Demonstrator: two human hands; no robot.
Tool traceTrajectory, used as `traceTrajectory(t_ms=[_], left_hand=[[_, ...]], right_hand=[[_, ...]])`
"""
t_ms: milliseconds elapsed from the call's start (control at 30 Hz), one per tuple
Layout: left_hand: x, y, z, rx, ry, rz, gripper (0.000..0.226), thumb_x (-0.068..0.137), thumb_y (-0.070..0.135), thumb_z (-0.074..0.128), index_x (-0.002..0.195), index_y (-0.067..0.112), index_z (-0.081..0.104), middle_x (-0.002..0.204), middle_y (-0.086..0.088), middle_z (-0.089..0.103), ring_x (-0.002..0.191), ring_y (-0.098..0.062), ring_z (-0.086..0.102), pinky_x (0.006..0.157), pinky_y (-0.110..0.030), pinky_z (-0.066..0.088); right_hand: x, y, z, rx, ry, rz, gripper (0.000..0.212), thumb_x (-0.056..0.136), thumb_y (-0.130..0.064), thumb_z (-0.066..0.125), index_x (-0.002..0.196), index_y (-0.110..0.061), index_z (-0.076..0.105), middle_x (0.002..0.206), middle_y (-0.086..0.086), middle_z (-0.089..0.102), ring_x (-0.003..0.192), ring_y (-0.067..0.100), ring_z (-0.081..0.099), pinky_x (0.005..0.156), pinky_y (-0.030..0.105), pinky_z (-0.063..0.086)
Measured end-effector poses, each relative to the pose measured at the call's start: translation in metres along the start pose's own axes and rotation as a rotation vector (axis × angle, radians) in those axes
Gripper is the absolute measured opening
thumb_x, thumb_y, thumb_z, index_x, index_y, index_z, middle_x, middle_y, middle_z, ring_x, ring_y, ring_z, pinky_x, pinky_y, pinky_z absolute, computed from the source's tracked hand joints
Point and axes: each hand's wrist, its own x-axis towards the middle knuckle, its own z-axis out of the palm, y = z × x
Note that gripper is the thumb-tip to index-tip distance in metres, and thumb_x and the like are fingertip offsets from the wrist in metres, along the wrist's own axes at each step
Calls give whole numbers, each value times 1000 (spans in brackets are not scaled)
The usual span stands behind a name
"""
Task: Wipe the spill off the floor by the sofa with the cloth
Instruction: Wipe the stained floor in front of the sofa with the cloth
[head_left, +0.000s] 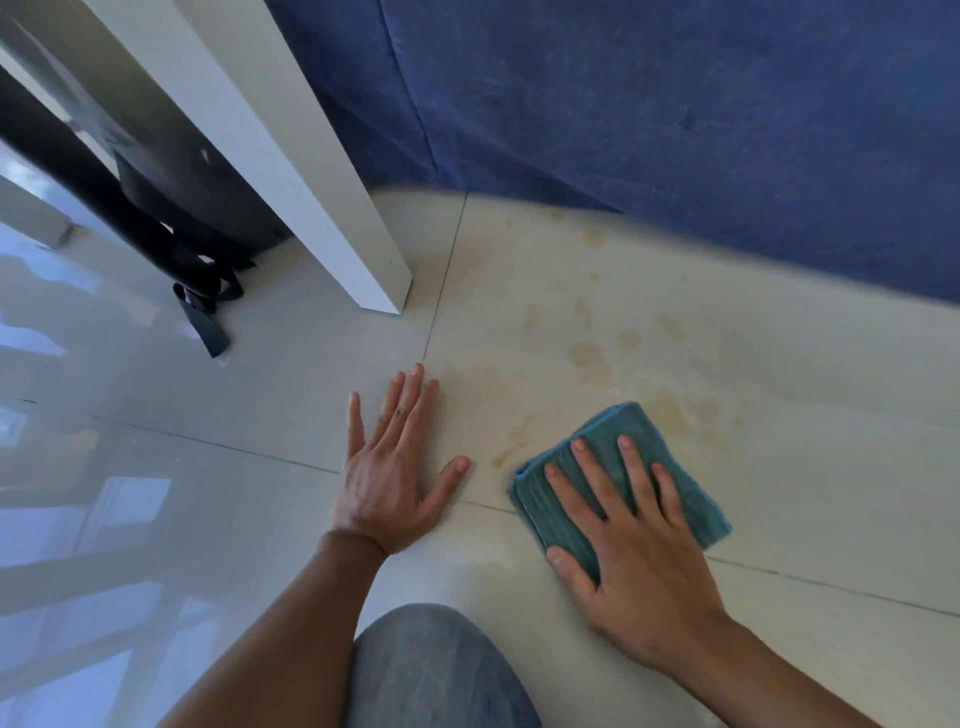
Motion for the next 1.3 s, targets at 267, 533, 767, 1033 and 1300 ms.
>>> traceTrajectory(t_ms=[267,533,767,1033,1300], left_hand=[[-1,-13,-2,-23,-8,-100,74,97,60,19,159,19,15,167,-2,7,154,-16,0,122,-56,-3],[1,-14,0,-41,3,-93,64,100,44,22,157,13,25,167,-3,14,155,-22,4,121,-60,2],[1,-14,-2,-33,-2,-122,66,99,46,21,158,15,22,166,0,14,154,-16,1,122,-56,-1],[-1,-17,4,-16,10,-108,65,100,48,21,156,15,28,166,0,17,154,-18,4,123,-53,-3],[-2,-14,3,22,8,-114,66,100,49,20,156,15,28,166,0,17,154,-18,4,123,-54,-1]], right_hand=[[16,25,-14,-90,-135,-321,90,92,-82,38,165,-35,15,175,-4,6,161,28,-1,127,50,5],[26,-47,11,-7,-52,-330,91,89,-77,46,164,-29,26,175,1,13,161,29,4,126,55,9],[-6,-13,9,16,-38,-94,88,93,-73,42,165,-28,19,175,1,10,161,32,4,126,58,9],[-56,19,-1,-54,-155,-322,90,91,-77,45,165,-33,19,175,-2,13,161,29,6,127,53,6],[-39,11,-3,-72,-135,-398,87,91,-80,41,164,-36,23,174,-5,17,161,27,9,126,53,9]])
